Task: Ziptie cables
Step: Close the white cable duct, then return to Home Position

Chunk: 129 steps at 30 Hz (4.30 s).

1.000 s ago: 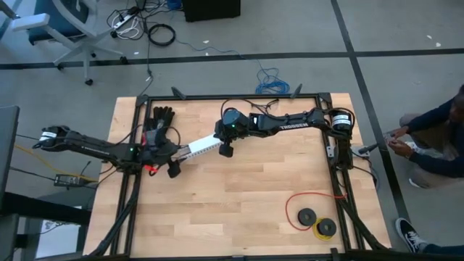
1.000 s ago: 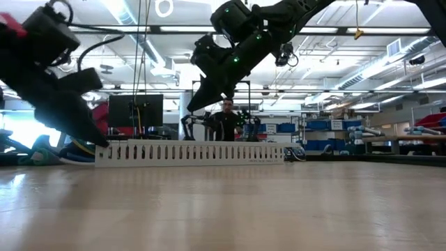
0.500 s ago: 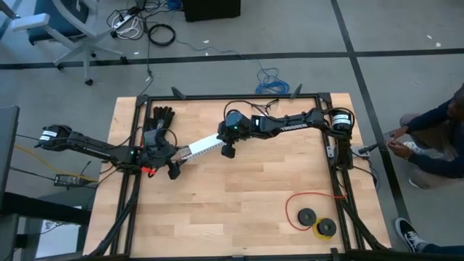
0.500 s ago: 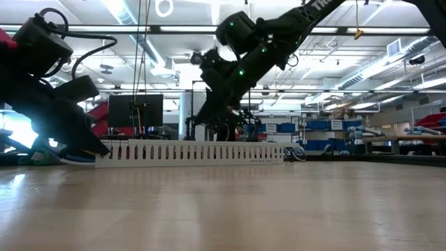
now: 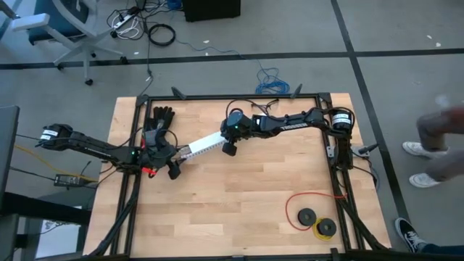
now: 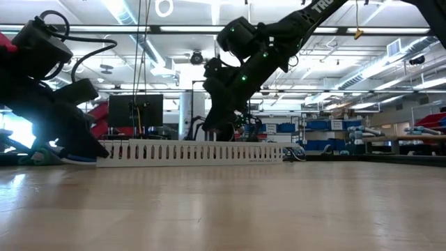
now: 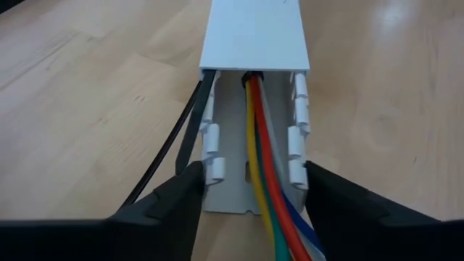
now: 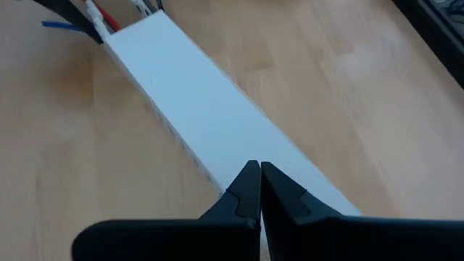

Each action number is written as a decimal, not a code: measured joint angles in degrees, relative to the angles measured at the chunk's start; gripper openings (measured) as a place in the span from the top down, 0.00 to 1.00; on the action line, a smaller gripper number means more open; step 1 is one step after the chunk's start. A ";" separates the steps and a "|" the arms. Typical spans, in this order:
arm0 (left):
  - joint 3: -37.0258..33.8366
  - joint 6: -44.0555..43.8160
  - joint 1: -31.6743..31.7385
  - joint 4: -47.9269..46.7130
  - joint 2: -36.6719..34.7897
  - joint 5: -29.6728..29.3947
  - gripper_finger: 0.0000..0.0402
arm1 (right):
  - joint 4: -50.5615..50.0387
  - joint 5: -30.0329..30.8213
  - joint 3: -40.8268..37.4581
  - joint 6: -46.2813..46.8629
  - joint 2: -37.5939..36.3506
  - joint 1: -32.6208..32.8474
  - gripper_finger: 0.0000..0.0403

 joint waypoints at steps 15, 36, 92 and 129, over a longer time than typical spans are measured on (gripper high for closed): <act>0.00 0.11 0.00 -0.04 0.17 -0.24 0.46 | -5.01 12.98 0.00 2.42 -0.34 -0.31 1.00; -0.04 0.28 0.02 0.26 0.66 -0.20 0.46 | -1.64 4.17 7.52 -1.62 2.71 1.64 1.00; -0.08 -2.36 0.00 0.48 1.04 4.63 0.28 | -6.14 5.71 7.50 -2.59 2.99 5.07 1.00; 0.67 20.97 -4.61 28.85 -11.38 2.25 0.26 | 36.62 -29.60 -49.63 8.80 -37.27 -7.38 1.00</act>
